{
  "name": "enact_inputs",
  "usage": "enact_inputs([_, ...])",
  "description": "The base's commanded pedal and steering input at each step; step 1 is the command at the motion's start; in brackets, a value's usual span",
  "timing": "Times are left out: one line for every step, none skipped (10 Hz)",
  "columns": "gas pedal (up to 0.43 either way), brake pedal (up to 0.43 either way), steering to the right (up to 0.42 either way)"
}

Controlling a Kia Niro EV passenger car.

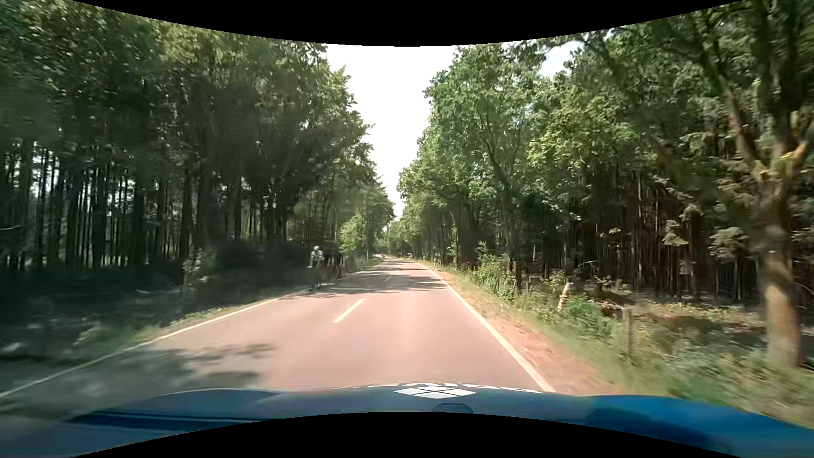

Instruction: Follow the waypoints while adhering to traffic rules and regulations

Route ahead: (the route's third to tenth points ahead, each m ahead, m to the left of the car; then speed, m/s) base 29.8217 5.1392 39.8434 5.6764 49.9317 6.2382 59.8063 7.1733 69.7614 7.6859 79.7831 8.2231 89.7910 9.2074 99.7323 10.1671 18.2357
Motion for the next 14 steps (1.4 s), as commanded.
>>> enact_inputs([0.177,0.000,-0.004])
enact_inputs([0.177,0.000,-0.003])
enact_inputs([0.177,0.000,-0.003])
enact_inputs([0.177,0.000,-0.002])
enact_inputs([0.177,0.000,-0.002])
enact_inputs([0.177,0.000,-0.002])
enact_inputs([0.177,0.000,-0.003])
enact_inputs([0.177,0.000,-0.003])
enact_inputs([0.177,0.000,-0.003])
enact_inputs([0.177,0.000,-0.004])
enact_inputs([0.177,0.000,-0.004])
enact_inputs([0.177,0.000,-0.005])
enact_inputs([0.177,0.000,-0.006])
enact_inputs([0.177,0.000,-0.009])
